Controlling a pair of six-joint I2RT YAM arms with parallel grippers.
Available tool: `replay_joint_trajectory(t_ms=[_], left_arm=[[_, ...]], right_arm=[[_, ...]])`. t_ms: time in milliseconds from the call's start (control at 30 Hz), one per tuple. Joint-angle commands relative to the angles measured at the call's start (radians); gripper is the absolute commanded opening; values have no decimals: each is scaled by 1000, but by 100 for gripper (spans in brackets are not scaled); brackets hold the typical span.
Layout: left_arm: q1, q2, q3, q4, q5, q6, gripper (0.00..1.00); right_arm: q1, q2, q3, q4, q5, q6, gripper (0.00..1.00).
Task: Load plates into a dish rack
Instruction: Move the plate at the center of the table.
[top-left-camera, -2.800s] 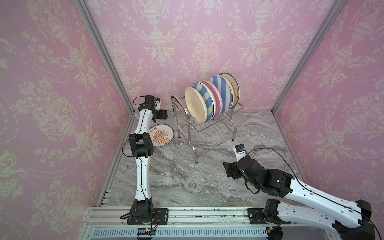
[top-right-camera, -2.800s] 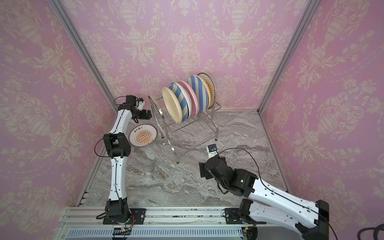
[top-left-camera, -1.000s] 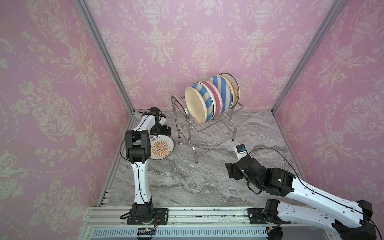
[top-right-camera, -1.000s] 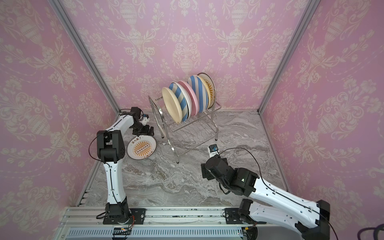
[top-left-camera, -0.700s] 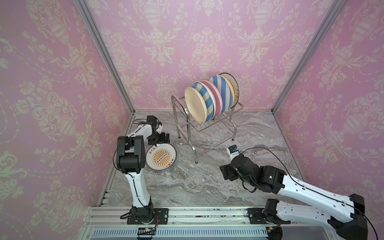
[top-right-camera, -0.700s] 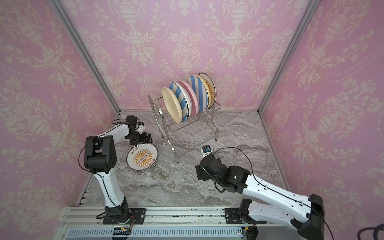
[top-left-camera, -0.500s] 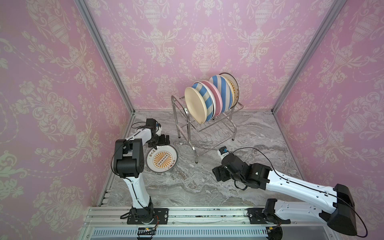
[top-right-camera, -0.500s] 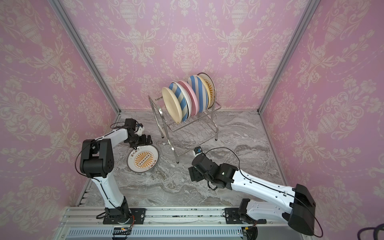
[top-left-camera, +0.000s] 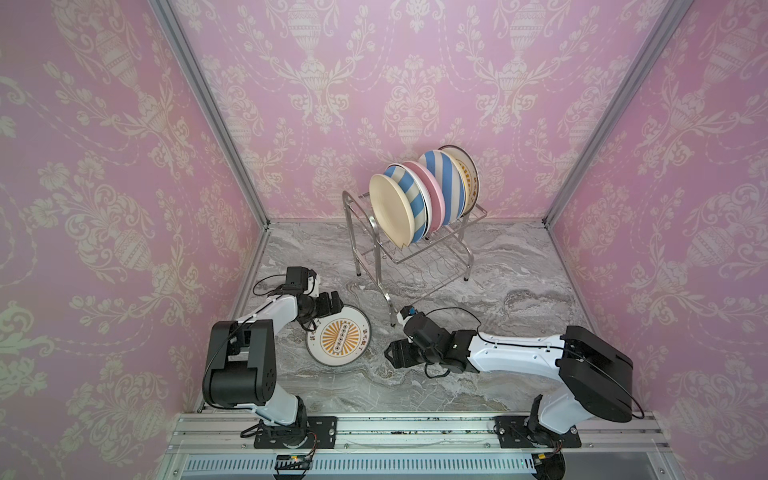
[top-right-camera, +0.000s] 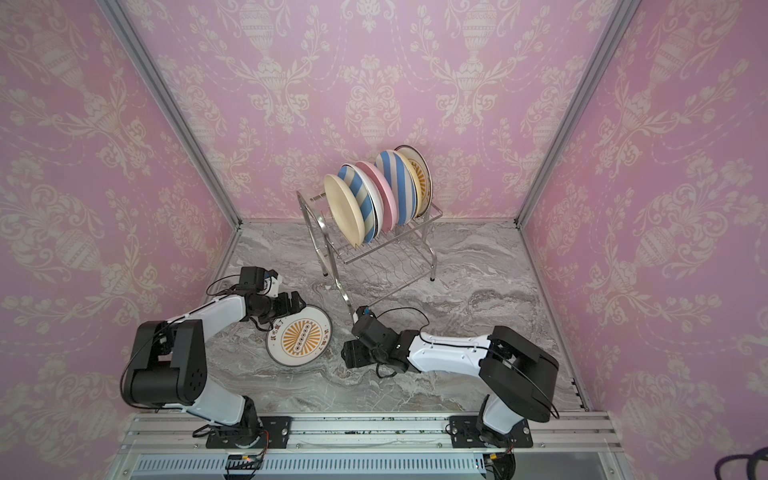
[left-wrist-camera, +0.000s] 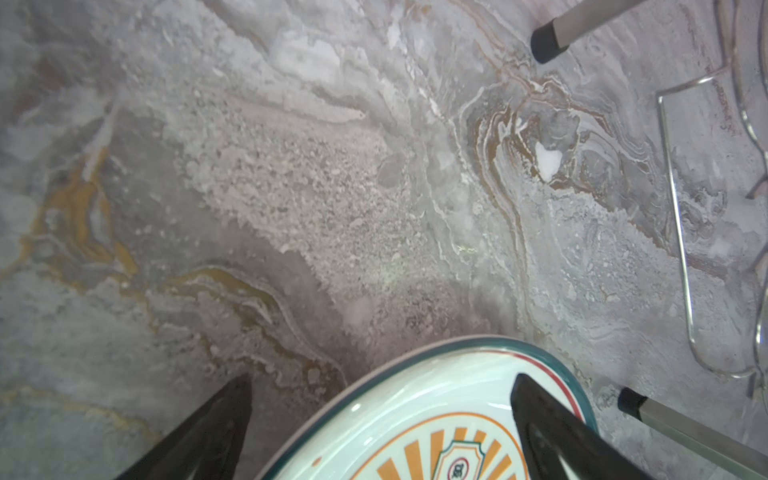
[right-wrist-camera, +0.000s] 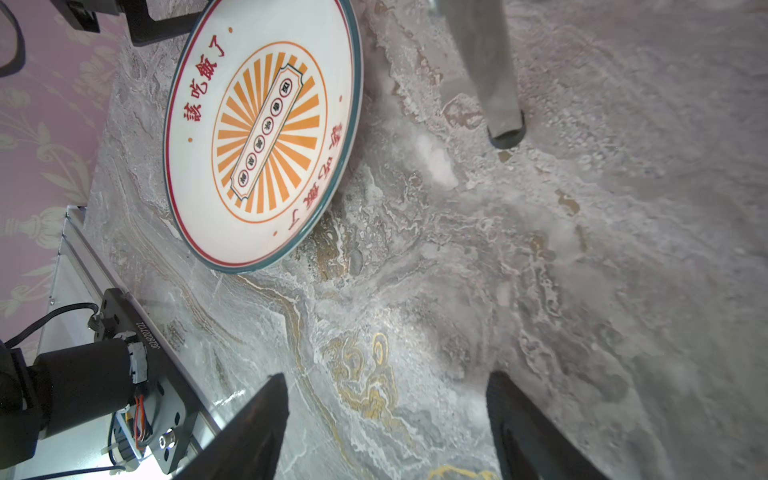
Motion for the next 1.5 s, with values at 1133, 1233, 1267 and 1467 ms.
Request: replay_joint_trajectory(t_ms=[1133,1233,1267,1467], left_arm=[[-90,-199,-179,29,128,-229,99],[-92,-225,-202,18,130,-239,99],[-93,-232,-213,22,132,-247,99],[-117,-268,-277,64,138,-287,99]], right_arm=[[-52,277,-6,427,-31,338,43],[-47,250,-32,413,-24,353,38],[-47,239,-41,406,-16,356,36],[-36,189,-79,378,13,356,27]])
